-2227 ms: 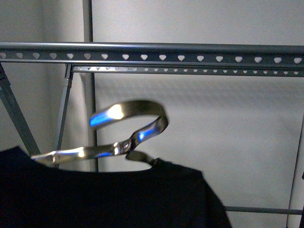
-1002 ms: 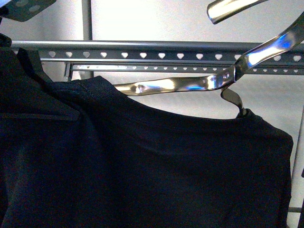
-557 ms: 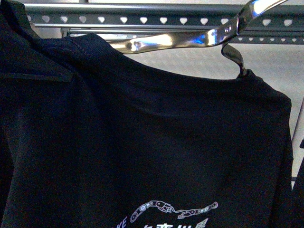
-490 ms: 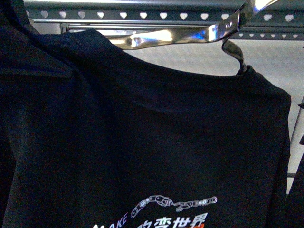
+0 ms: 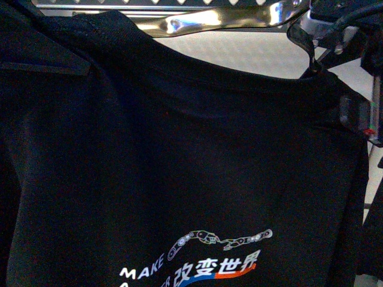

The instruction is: Hang clothes on hanger

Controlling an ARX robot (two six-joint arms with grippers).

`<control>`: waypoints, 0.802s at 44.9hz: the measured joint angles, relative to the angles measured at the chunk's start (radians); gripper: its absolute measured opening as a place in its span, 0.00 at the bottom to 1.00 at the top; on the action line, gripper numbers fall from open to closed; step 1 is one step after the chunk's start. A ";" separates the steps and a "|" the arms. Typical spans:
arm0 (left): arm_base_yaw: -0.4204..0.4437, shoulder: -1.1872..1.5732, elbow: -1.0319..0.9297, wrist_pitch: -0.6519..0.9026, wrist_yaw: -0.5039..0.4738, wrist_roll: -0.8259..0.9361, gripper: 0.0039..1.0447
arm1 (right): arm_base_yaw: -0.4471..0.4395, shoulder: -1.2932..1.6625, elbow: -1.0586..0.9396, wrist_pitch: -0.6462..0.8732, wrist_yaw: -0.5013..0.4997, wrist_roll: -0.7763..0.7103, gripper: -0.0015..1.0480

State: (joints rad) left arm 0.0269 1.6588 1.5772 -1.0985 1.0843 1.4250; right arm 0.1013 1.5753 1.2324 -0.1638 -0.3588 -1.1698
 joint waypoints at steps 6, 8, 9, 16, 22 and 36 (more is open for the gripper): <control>0.000 0.000 0.000 0.000 -0.001 -0.003 0.04 | 0.006 0.056 0.020 0.046 0.010 0.043 0.64; 0.000 0.000 0.000 0.000 -0.002 -0.003 0.04 | 0.006 0.065 0.020 0.051 0.007 0.056 0.56; 0.000 0.000 0.000 0.001 -0.002 -0.004 0.04 | 0.006 0.066 0.020 0.052 0.006 0.058 0.54; 0.001 0.000 0.000 0.002 -0.003 -0.006 0.04 | -0.002 0.057 0.003 0.070 -0.011 0.087 0.28; -0.001 0.000 0.000 0.002 -0.014 0.002 0.04 | -0.023 0.012 -0.065 0.093 -0.040 0.091 0.15; -0.018 -0.002 0.002 0.005 0.062 -0.014 0.53 | -0.148 -0.114 -0.233 0.147 -0.133 0.132 0.13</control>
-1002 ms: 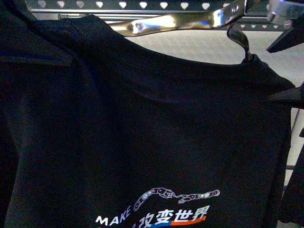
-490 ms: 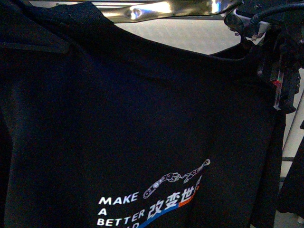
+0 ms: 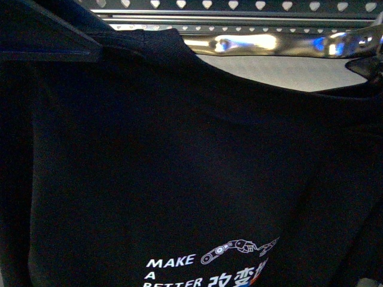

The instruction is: Hang clothes on hanger

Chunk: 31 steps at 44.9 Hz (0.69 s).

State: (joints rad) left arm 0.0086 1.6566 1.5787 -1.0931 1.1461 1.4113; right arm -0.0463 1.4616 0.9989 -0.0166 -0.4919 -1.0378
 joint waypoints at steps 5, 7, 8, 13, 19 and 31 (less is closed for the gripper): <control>-0.019 -0.002 0.000 0.000 0.021 0.000 0.73 | -0.059 -0.071 -0.088 0.059 -0.026 0.082 0.13; -0.024 -0.005 0.000 0.000 0.013 0.001 0.81 | -0.077 -0.103 -0.126 0.064 -0.055 0.113 0.13; -0.024 -0.006 0.002 0.002 0.004 0.005 0.85 | -0.088 -0.118 -0.146 0.065 -0.087 0.125 0.13; -0.017 -0.003 0.002 0.002 -0.002 0.007 0.96 | -0.103 -0.198 -0.243 0.060 -0.127 0.174 0.13; -0.045 -0.118 -0.208 0.418 -0.265 -0.262 0.94 | -0.101 -0.266 -0.342 0.042 -0.158 0.228 0.13; -0.024 -0.195 -0.360 1.282 -0.552 -1.129 0.94 | -0.113 -0.327 -0.516 0.048 0.010 0.455 0.10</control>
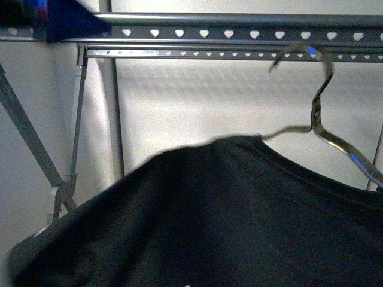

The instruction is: Hang clothes on hanger

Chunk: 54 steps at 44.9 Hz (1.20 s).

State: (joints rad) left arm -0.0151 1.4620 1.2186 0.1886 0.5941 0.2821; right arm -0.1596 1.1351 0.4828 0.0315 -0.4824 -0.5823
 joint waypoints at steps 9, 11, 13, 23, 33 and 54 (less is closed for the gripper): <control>-0.039 -0.045 0.005 0.096 0.056 -0.313 0.94 | 0.043 0.006 -0.002 0.040 0.000 0.179 0.09; -0.037 -0.045 0.004 0.096 0.052 -0.323 0.94 | 0.047 0.006 0.010 0.035 0.001 0.203 0.09; -0.035 -0.042 0.003 0.096 0.051 -0.332 0.94 | 0.052 0.005 0.023 0.031 0.008 0.220 0.09; -0.024 -0.041 -0.010 0.199 -0.224 -0.400 0.94 | 0.114 -0.032 0.089 -0.019 0.101 0.351 0.09; 0.016 -0.041 -0.006 0.117 -0.520 -0.383 0.94 | 0.168 -0.025 0.131 -0.048 0.159 0.487 0.04; 0.014 -0.264 -0.378 0.198 -0.589 -0.319 0.60 | 0.176 0.245 0.452 -0.032 0.246 0.795 0.04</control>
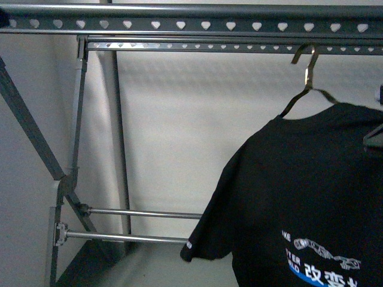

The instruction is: Hang clothes on hanger

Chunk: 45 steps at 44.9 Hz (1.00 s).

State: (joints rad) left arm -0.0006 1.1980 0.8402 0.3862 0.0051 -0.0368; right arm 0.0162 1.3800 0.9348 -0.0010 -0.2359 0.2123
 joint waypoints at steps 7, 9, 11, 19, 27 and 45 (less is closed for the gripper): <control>0.000 -0.102 -0.235 0.108 -0.006 0.021 0.31 | -0.057 0.096 0.203 -0.035 -0.014 0.158 0.04; 0.000 -0.128 -0.292 0.131 -0.006 0.024 0.23 | -0.067 0.119 0.257 -0.052 -0.024 0.198 0.04; 0.000 -0.164 -0.352 0.155 -0.006 0.027 0.12 | -0.075 0.143 0.314 -0.072 -0.024 0.226 0.04; 0.000 -0.270 -0.508 0.206 -0.005 0.031 0.03 | -0.079 0.236 0.446 -0.138 0.024 0.256 0.04; 0.000 -0.355 -0.609 0.214 -0.005 0.031 0.03 | -0.051 0.234 0.478 -0.118 0.059 0.245 0.04; 0.000 -0.534 -0.734 0.167 -0.006 0.032 0.03 | 0.006 0.204 0.479 -0.156 0.090 0.175 0.04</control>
State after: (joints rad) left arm -0.0002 0.6640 0.1062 0.5533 -0.0006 -0.0051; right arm 0.0223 1.5841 1.4139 -0.1566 -0.1455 0.3874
